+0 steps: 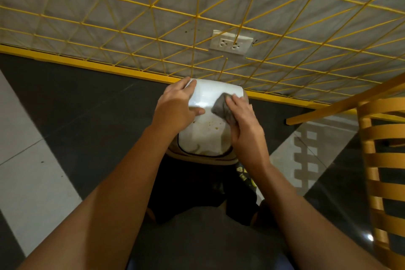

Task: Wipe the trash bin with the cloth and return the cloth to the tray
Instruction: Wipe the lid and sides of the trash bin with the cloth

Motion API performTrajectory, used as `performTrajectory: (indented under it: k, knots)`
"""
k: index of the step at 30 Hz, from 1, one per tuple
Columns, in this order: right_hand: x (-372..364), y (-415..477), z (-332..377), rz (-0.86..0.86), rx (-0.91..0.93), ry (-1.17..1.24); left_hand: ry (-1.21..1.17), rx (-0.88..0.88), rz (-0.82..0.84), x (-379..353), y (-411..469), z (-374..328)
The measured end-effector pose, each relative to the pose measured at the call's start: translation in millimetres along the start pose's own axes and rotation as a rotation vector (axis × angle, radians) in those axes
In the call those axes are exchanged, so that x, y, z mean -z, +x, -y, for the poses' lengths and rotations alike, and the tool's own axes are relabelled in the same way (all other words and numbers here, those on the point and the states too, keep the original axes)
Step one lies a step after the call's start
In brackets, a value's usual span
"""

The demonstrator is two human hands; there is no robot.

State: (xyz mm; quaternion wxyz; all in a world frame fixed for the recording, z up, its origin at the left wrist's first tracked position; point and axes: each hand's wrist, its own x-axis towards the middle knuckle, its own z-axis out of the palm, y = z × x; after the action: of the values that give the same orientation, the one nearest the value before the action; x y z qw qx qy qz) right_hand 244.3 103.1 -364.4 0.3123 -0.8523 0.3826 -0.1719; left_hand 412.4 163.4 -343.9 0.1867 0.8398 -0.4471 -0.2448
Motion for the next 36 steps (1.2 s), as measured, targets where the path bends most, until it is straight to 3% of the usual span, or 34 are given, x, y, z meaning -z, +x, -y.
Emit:
performTrajectory:
  k: [5,7,10,13,15,18,20,22,24,26,29,31,36]
  knots:
    - [-0.2,-32.8,-5.3,0.028,0.080,-0.067,0.083,-0.008,0.011,3.0,-0.4,-2.6]
    - [6.4,-34.6,0.6,0.009,0.054,0.009,0.076,-0.006,0.014,3.0,-1.4,-3.7]
    - [19.2,-31.4,17.0,-0.145,-0.091,0.165,0.007,0.007,-0.026,0.6,-8.0,-5.7]
    - [27.7,-16.6,29.8,-0.190,-0.399,0.352,-0.176,-0.020,-0.227,-4.2,-21.8,-16.3]
    - [28.2,-7.1,36.2,-0.138,-0.533,0.583,-0.306,-0.093,-0.312,-4.8,-32.0,-31.5]
    - [27.4,0.7,46.3,-0.010,-0.576,1.006,-0.446,-0.188,-0.119,-7.8,-44.5,-51.5]
    - [30.5,1.4,48.9,0.159,-0.552,1.283,-0.409,-0.219,-0.042,-10.4,-46.0,-51.3]
    - [36.6,2.6,49.2,0.329,-0.519,1.380,-0.349,-0.228,-0.096,-9.9,-44.8,-42.8]
    - [38.8,6.3,48.1,0.400,-0.499,1.304,-0.372,-0.217,-0.189,-5.5,-43.3,-33.4]
    - [40.0,12.8,49.0,0.372,-0.454,1.047,-0.376,-0.175,-0.300,-1.0,-43.1,-24.5]
    - [46.3,26.5,43.6,0.214,-0.225,0.362,-0.365,-0.062,-0.435,3.4,-43.9,-14.1]
    - [47.4,36.5,31.2,0.235,-0.051,-0.014,-0.413,0.011,-0.466,8.6,-43.1,-9.4]
    - [37.0,55.8,9.0,0.460,0.084,-0.294,-0.514,0.147,-0.443,20.6,-35.7,-1.6]
